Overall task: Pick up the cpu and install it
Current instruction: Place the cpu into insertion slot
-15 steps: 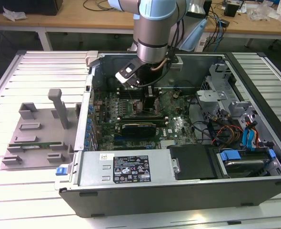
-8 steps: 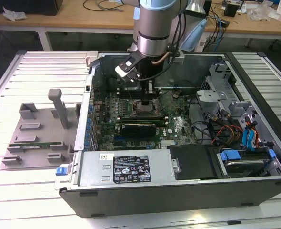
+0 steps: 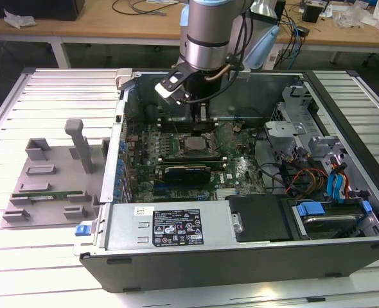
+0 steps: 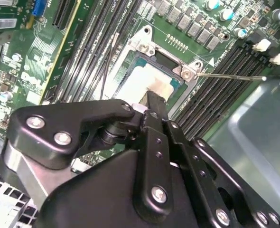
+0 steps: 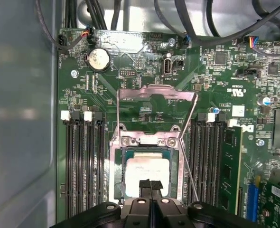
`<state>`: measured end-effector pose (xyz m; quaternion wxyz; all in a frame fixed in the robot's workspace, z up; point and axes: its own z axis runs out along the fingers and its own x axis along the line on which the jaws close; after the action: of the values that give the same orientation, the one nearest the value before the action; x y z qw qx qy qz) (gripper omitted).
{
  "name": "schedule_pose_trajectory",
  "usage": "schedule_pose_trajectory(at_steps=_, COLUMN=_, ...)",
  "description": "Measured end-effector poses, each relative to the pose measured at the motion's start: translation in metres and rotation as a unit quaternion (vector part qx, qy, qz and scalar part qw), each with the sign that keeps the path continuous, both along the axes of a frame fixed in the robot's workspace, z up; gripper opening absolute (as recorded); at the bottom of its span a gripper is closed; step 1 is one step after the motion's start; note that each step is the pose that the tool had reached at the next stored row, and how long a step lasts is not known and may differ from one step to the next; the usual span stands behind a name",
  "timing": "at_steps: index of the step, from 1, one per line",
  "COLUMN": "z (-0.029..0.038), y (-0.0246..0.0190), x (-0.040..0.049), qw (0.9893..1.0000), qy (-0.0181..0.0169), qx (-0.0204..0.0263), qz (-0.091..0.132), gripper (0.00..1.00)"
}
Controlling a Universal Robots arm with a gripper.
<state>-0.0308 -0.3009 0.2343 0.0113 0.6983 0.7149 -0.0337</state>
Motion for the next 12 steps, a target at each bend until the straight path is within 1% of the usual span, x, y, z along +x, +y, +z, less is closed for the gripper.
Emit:
schedule_pose_trajectory(at_steps=1, z=0.0021, y=0.0000, x=0.0000, qw=1.0000, qy=0.0000, qx=0.0000, qz=0.000, gripper=0.11)
schedule_pose_trajectory(at_steps=4, z=0.0114, y=0.0000, x=0.0000, qw=1.0000, qy=0.0001, qx=-0.0001, qz=0.000, gripper=0.11)
schedule_pose_trajectory(at_steps=10, z=0.0205, y=0.0000, x=0.0000, qw=1.0000, qy=0.0000, qx=0.0000, qz=0.000, gripper=0.11)
schedule_pose_trajectory(at_steps=12, z=0.0245, y=0.0000, x=0.0000, qw=1.0000, qy=0.0000, qx=0.0000, qz=0.000, gripper=0.11)
